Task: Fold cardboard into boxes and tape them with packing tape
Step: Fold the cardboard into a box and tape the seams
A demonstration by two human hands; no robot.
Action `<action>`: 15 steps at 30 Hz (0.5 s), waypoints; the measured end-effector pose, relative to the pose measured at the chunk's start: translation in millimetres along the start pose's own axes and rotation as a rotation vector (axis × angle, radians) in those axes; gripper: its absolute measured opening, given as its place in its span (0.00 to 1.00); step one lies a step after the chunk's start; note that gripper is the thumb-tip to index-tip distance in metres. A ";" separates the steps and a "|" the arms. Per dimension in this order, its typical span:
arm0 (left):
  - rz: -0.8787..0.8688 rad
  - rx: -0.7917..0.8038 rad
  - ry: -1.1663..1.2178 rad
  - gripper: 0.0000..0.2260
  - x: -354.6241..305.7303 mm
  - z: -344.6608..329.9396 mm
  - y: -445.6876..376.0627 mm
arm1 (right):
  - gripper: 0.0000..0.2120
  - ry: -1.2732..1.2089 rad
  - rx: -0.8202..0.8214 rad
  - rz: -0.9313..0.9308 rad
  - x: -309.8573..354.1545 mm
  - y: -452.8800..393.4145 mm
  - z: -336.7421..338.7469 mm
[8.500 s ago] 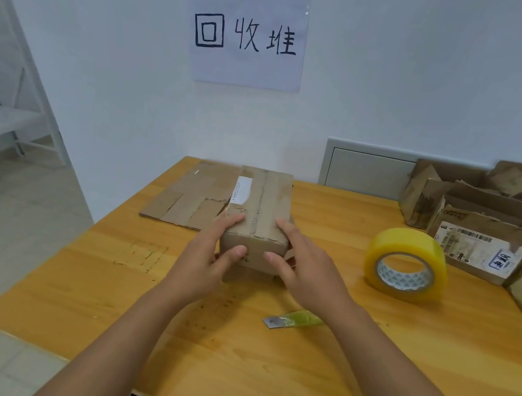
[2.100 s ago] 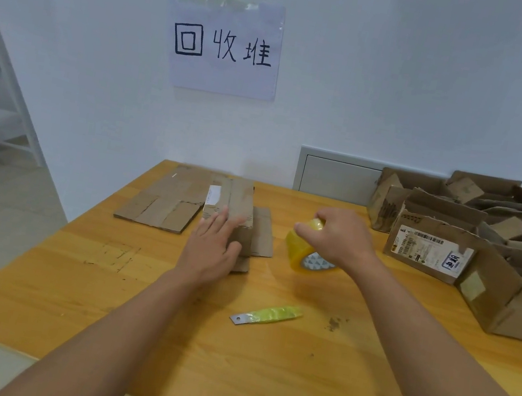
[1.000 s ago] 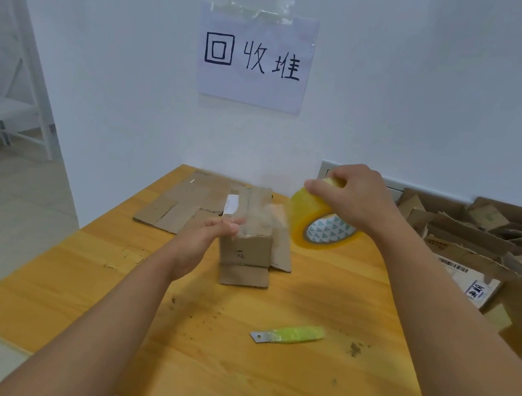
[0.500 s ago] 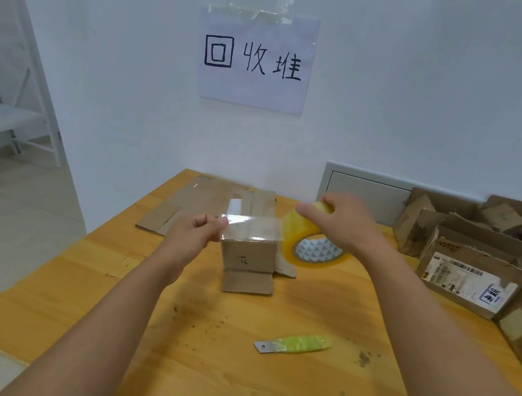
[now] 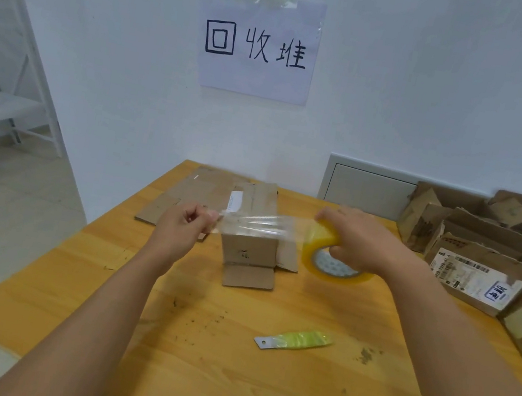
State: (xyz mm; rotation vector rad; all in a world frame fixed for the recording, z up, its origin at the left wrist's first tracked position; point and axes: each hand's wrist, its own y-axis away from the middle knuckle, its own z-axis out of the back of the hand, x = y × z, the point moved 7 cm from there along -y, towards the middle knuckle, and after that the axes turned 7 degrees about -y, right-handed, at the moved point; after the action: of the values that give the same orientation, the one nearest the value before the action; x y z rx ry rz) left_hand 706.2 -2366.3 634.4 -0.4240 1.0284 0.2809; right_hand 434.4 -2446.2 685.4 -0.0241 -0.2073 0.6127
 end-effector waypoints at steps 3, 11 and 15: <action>0.022 0.002 0.018 0.14 4.5 -2.9 0.8 | 0.32 0.022 -0.034 -0.015 -5.4 -0.2 -4.5; 0.201 0.016 0.112 0.16 33.4 -15.7 1.1 | 0.29 -0.067 0.045 0.062 -6.9 -7.9 -11.4; 0.192 0.005 0.061 0.16 34.4 -18.9 0.0 | 0.29 -0.017 0.078 0.066 -8.4 -9.8 -14.6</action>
State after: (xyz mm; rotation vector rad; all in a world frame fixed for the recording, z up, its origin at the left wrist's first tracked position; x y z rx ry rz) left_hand 708.7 -2374.2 596.0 -0.3310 1.1317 0.4394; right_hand 436.2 -2458.5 670.3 0.0502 -0.1998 0.6869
